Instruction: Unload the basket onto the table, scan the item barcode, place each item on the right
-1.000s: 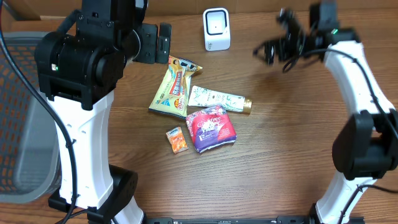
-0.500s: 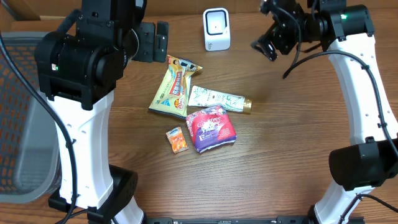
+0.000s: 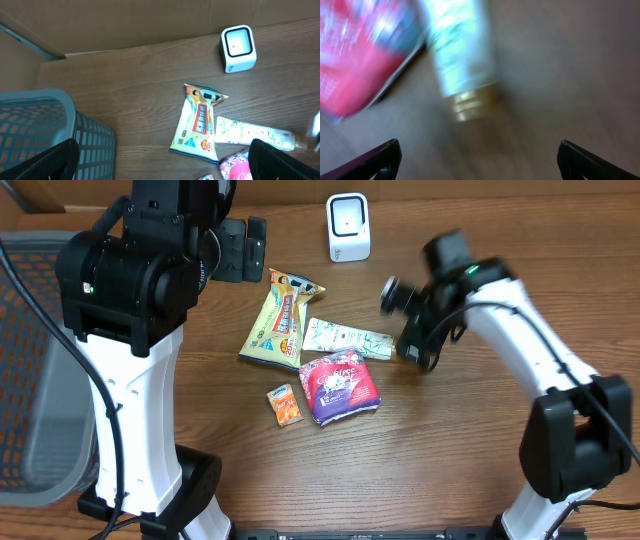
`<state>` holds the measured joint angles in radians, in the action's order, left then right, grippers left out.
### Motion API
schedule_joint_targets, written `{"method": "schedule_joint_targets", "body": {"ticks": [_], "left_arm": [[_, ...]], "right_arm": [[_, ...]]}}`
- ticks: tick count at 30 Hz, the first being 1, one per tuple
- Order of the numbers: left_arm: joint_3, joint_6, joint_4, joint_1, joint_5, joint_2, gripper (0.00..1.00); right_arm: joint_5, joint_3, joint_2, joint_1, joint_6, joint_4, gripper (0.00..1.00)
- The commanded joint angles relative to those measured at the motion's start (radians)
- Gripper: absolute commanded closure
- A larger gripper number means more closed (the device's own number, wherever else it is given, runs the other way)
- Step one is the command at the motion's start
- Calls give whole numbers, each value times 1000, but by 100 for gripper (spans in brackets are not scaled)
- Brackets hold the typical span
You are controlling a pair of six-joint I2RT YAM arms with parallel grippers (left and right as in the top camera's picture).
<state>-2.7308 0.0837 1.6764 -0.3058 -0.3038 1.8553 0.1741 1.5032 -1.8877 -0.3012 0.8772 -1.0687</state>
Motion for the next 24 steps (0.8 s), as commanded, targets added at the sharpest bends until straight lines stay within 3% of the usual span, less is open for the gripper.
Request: {"method": "schedule_joint_targets", "body": {"ticks": [1, 24], "left_arm": [[2, 34, 7, 4, -10, 6, 0], [8, 71, 13, 4, -10, 9, 0]], "right_arm": [[-59, -48, 65, -32, 66, 3, 0], [-41, -82, -60, -11, 145, 142, 0]]}}
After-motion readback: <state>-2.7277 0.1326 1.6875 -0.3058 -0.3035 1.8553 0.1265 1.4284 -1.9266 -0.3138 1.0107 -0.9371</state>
